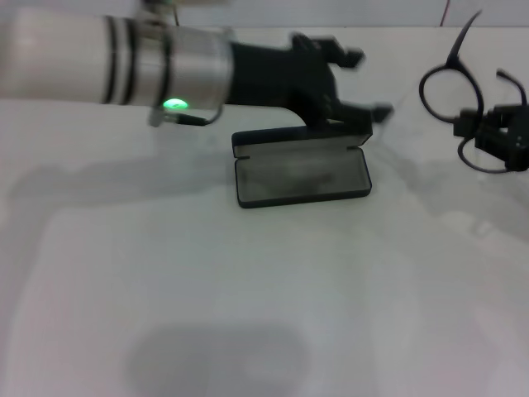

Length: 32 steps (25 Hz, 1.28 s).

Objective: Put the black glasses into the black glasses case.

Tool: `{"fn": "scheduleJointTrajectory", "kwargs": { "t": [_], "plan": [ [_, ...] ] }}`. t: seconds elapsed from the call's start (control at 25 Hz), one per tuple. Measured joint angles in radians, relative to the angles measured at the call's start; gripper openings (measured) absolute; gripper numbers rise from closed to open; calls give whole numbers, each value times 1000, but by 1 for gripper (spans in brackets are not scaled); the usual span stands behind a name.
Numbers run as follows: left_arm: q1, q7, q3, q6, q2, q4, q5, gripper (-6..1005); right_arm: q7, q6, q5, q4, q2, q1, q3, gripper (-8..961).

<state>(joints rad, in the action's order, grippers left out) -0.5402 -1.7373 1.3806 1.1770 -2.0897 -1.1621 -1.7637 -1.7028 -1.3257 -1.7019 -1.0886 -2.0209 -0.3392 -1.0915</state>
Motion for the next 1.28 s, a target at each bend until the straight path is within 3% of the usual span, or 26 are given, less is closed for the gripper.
{"fn": "scheduleJointTrajectory", "kwargs": {
  "t": [0.16,0.28,0.4,0.48,0.6,0.76,0.96,1.28],
  "plan": [
    [85,33,-110,19,-1,66,210,799,296,-88,166,85,1,8,-3,115],
    [106,102,-197,107,10,178,398,830,557,-194,233,208,0,-20,-9,116],
    [60,74,-265,257,55,314,461,843,772,-276,231,307,0,-64,-29,116],
    [10,40,-288,351,88,411,472,789,855,-290,229,343,1,-90,-68,116],
    [-58,37,-311,504,112,540,489,693,877,-256,229,349,0,-109,-107,116],
    [-91,45,-309,610,103,559,484,556,882,-205,236,352,-5,-121,-142,117],
    [-116,58,-305,625,82,567,454,555,879,-165,271,362,-7,-131,-170,117],
    [-215,-65,-307,537,79,679,344,555,1004,-207,327,356,-7,-116,-199,118]
  ]
}}
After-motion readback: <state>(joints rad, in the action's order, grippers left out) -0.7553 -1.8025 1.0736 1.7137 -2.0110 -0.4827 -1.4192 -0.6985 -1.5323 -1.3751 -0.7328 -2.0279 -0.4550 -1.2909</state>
